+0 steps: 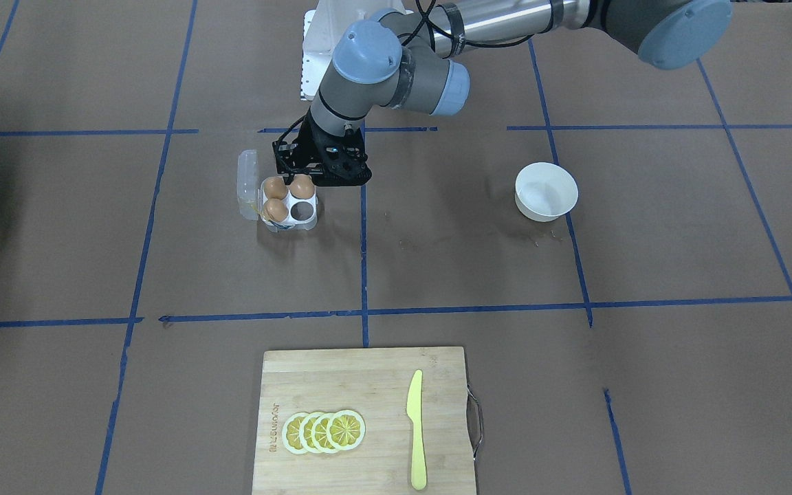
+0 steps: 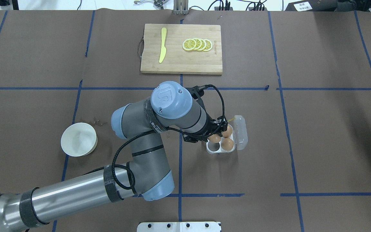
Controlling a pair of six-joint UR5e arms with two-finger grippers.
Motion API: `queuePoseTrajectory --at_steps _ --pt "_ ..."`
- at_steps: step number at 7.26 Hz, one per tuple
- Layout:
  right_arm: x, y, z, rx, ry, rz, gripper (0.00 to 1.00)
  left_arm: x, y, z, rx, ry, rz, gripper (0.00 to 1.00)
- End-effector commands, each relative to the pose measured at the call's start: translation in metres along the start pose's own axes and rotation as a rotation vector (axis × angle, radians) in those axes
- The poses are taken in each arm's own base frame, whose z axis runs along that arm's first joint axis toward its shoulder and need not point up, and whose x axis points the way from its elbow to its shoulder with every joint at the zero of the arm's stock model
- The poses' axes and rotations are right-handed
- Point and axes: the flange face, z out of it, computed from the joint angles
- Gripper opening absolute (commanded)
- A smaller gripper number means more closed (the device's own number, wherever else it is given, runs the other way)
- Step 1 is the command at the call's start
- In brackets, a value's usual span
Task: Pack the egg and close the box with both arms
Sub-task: 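Lower the egg into the empty carton cup and open the left gripper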
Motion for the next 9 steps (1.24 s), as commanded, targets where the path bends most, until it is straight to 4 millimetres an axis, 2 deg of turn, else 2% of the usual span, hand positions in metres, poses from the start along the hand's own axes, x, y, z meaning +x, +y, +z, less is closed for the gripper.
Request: queuePoseTrajectory --at_steps 1,3,4,6,7,9 --pt "0.0001 0.0001 0.001 -0.002 0.0 0.0 1.0 0.0002 0.0069 0.0042 -0.01 -0.002 0.004 0.0" --pt "-0.0004 0.0001 0.0016 -0.003 0.0 -0.001 1.0 -0.0023 0.0081 0.0097 -0.011 -0.012 0.002 0.0" --pt "-0.0004 0.0001 0.0016 -0.003 0.0 -0.001 1.0 -0.0023 0.0081 0.0097 -0.011 -0.012 0.002 0.23" --pt "-0.0006 0.0001 0.0016 -0.003 -0.001 -0.001 1.0 -0.0023 0.0081 0.0097 -0.011 -0.012 0.003 0.9" --pt "-0.0006 0.0001 0.0016 -0.003 -0.001 -0.001 1.0 -0.0021 0.0092 0.0097 -0.011 -0.012 0.004 1.0" --pt "-0.0006 0.0001 0.0016 -0.003 -0.001 0.001 1.0 -0.0001 0.0098 0.006 -0.012 -0.004 0.008 1.0"
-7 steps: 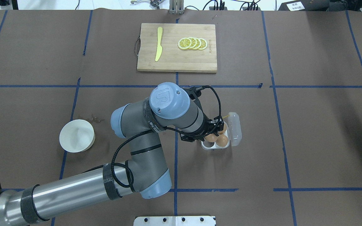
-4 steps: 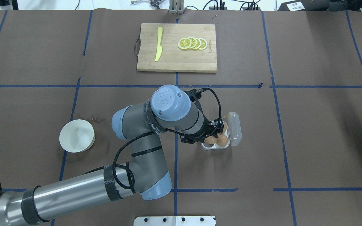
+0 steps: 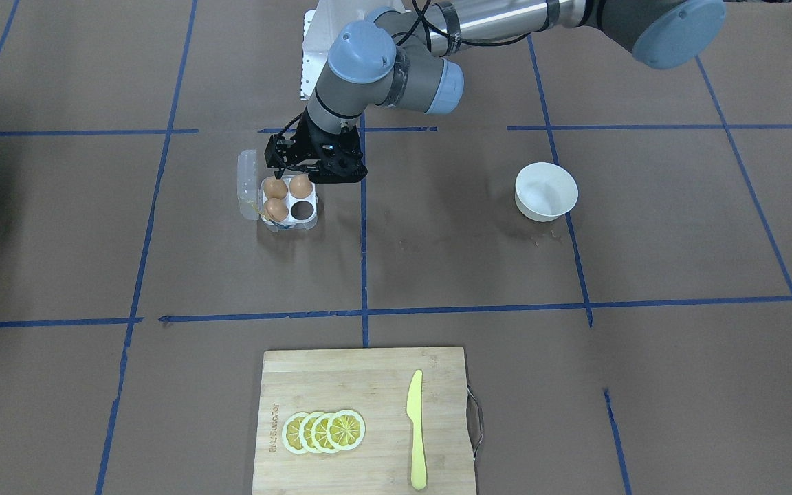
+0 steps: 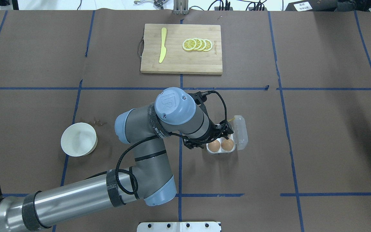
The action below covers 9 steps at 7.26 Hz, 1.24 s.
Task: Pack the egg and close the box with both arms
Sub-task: 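Lower the egg into the empty carton cup and open the left gripper, then raise the left gripper away from the carton while the right arm approaches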
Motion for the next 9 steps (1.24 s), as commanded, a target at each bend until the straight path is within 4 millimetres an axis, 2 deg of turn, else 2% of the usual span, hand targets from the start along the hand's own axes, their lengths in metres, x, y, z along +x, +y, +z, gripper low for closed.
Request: queuePoseTrajectory --at_steps 1,2,3,4,5,6,7,8,9 --pt "-0.001 0.0 -0.001 0.002 0.0 -0.001 1.0 0.004 -0.003 -0.009 0.007 0.013 0.004 1.0" --pt "-0.011 -0.003 -0.002 0.005 -0.003 0.01 1.0 0.004 -0.015 -0.025 0.026 0.023 0.0 1.0" --pt "-0.034 -0.007 -0.005 0.015 -0.011 0.046 1.0 -0.016 -0.03 -0.047 0.047 0.026 -0.005 1.0" --pt "-0.066 -0.01 -0.008 0.023 -0.024 0.087 1.0 -0.046 -0.041 -0.082 0.078 0.008 0.055 1.0" --pt "-0.103 -0.007 -0.01 0.027 -0.04 0.109 1.0 -0.074 -0.055 -0.124 0.118 -0.038 0.136 1.0" --pt "-0.153 0.001 -0.009 0.024 -0.066 0.106 1.0 -0.106 -0.076 -0.165 0.168 -0.06 0.215 1.0" --pt "-0.211 0.013 -0.001 0.031 -0.113 0.188 1.0 -0.142 -0.104 -0.202 0.195 -0.077 0.269 1.0" --pt "-0.269 0.026 0.024 0.089 -0.16 0.231 0.9 -0.178 -0.143 -0.235 0.197 -0.107 0.314 1.0" --pt "-0.31 0.06 0.06 0.134 -0.208 0.275 0.31 -0.22 -0.183 -0.275 0.229 -0.149 0.379 1.0"
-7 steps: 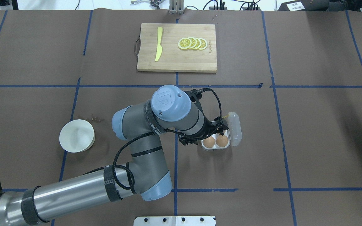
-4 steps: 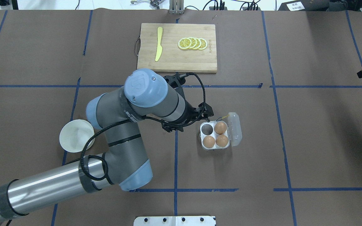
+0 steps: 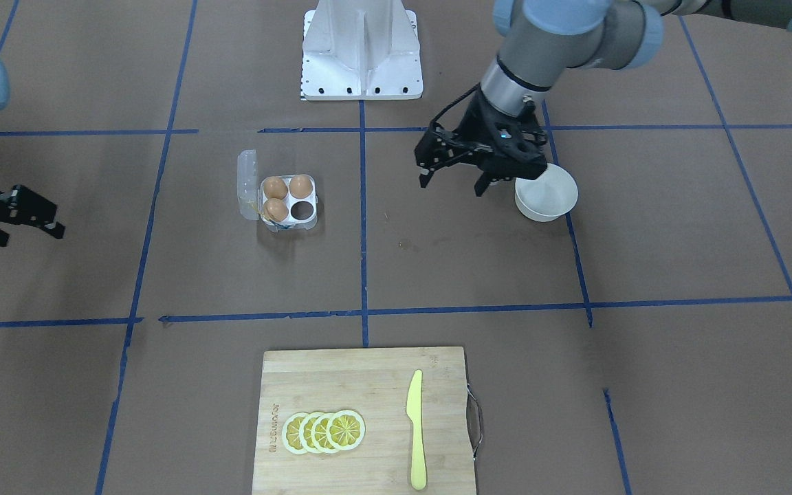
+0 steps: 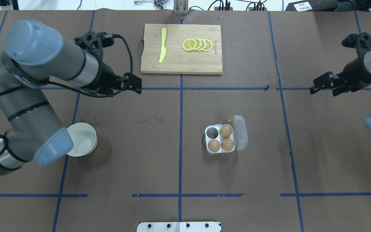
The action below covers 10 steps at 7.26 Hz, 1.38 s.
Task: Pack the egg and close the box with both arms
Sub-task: 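Push the carton lid closed with the right gripper while the left arm withdraws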
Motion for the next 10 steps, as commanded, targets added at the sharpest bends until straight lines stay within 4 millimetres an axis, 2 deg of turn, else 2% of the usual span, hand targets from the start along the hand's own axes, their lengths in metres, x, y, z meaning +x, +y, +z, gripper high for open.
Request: queuePoseTrajectory --at_steps 1,2,3,4,5,6,7,8,9,10 --pt "-0.066 0.072 0.049 0.02 -0.118 0.049 0.0 -0.116 -0.046 -0.05 0.022 -0.078 0.151 1.0" --pt "-0.08 0.086 0.059 -0.008 -0.127 0.025 0.0 -0.153 -0.051 -0.06 0.018 -0.109 0.202 1.0" --pt "-0.094 0.091 0.064 -0.008 -0.136 0.036 0.0 -0.176 -0.051 -0.064 0.013 -0.13 0.232 1.0" --pt "-0.127 0.094 0.068 0.003 -0.164 0.055 0.0 -0.2 -0.051 -0.07 0.003 -0.145 0.257 1.0" --pt "-0.148 0.103 0.076 0.009 -0.171 0.038 0.0 -0.214 -0.055 -0.078 0.011 -0.156 0.268 1.0" --pt "-0.158 0.107 0.081 0.011 -0.177 0.027 0.0 -0.215 -0.055 -0.077 0.009 -0.158 0.266 1.0" --pt "-0.209 0.111 0.082 0.015 -0.223 0.052 0.0 -0.214 -0.056 -0.077 0.01 -0.157 0.267 1.0" --pt "-0.257 0.129 0.094 0.015 -0.218 0.062 0.0 -0.214 -0.055 -0.078 0.011 -0.156 0.268 1.0" --pt "-0.276 0.132 0.09 0.022 -0.219 0.056 0.0 -0.215 -0.056 -0.077 0.008 -0.159 0.266 1.0" --pt "-0.26 0.115 0.072 0.001 -0.228 0.063 0.0 -0.217 -0.056 -0.077 0.008 -0.16 0.266 1.0"
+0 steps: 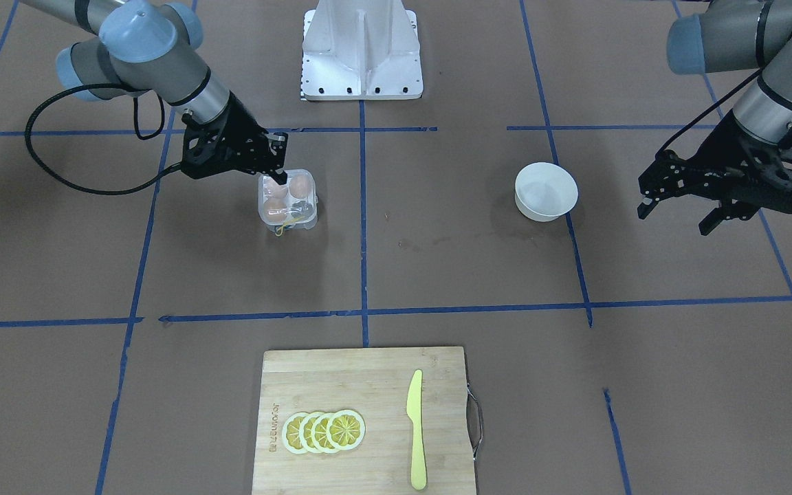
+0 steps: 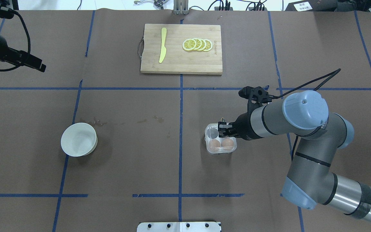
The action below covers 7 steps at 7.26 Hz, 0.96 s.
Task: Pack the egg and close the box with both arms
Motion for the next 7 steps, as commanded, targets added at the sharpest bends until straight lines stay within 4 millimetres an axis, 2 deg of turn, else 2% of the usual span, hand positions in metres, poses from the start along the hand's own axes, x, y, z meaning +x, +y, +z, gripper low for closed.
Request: queuePoseTrajectory --at_steps 1,2,3,4,5,6,7 --pt "0.018 -0.049 -0.046 -0.016 -0.01 0.042 0.0 -0.003 0.0 -0.001 0.001 -0.003 -0.002 1.0" --pt "0.046 -0.084 -0.078 -0.015 -0.005 0.029 0.0 -0.019 0.004 -0.006 0.005 -0.016 0.001 1.0" --pt "0.092 -0.119 -0.109 0.019 0.025 0.039 0.0 -0.049 0.007 -0.018 0.018 -0.047 0.049 1.0" --pt "0.152 -0.157 -0.138 0.021 0.062 -0.026 0.0 -0.086 0.016 -0.032 0.025 -0.084 0.091 1.0" --pt "0.223 -0.192 -0.167 0.034 0.105 -0.087 0.0 -0.119 0.027 -0.044 0.027 -0.116 0.124 1.0" --pt "0.299 -0.215 -0.205 0.054 0.14 -0.087 0.25 -0.143 0.036 -0.047 0.017 -0.139 0.136 1.0" --pt "0.342 -0.224 -0.239 0.08 0.157 -0.076 0.99 -0.186 0.042 -0.058 0.014 -0.176 0.178 1.0"
